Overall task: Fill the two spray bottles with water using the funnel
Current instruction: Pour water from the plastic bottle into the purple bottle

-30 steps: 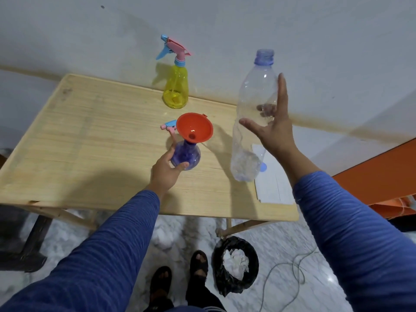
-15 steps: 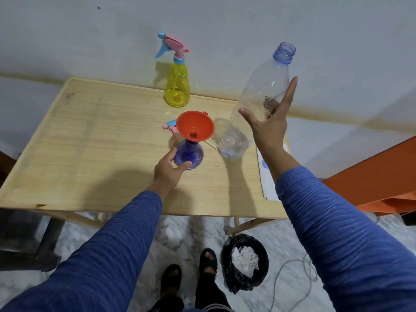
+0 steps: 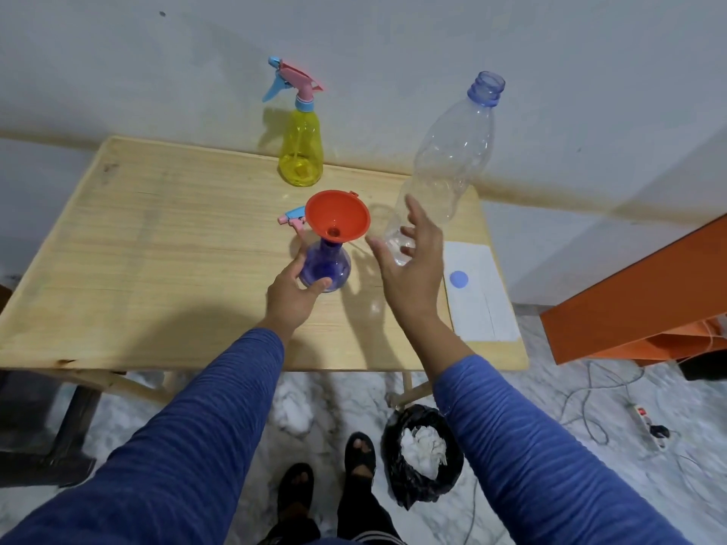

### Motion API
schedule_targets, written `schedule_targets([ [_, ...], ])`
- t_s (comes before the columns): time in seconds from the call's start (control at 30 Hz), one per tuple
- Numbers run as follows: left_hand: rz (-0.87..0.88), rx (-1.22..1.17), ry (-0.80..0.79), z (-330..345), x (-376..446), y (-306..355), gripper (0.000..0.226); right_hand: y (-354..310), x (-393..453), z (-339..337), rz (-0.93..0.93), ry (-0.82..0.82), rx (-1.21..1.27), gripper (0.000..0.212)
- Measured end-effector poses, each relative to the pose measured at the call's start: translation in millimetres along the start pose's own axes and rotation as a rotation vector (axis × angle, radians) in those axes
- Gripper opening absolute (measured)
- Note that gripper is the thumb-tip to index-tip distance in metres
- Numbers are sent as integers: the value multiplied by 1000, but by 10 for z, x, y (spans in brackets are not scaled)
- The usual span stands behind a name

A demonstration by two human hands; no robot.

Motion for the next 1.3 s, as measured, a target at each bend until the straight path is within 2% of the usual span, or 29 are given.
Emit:
schedule_targets([
  [0.13, -7, 2, 7, 0, -1, -5, 72, 106, 39, 292, 62, -269, -26, 66],
  [0.23, -10, -4, 3, 0, 15, -34, 72, 127, 89, 361, 82, -321, -39, 58],
  [0.5, -3, 12, -18, -3, 47, -75, 72, 79, 190, 446, 42, -313, -9, 32],
  [0.67, -18, 9, -28, 2, 51, -97, 75, -19, 265, 400, 3, -287, 13, 32],
  [0.93, 3, -12, -34, -5, 22, -71, 77, 36, 318, 418, 33, -392, -31, 34],
  [1.17, 44, -83, -30, -6, -3, -27, 77, -152, 677, 382, 58, -314, 129, 23],
  [1.3, 10, -129, -43, -4, -16, -19, 80, 0, 950, 531, 162, -218, 201, 11],
])
Point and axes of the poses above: each hand's wrist, its own x-axis towards the middle knuckle, its own z-axis out of the palm, y = z × x, the point moved 7 cm from there along x, towards the middle knuckle, and after that the axes turned 7 degrees about -y, right-handed, at the moved point
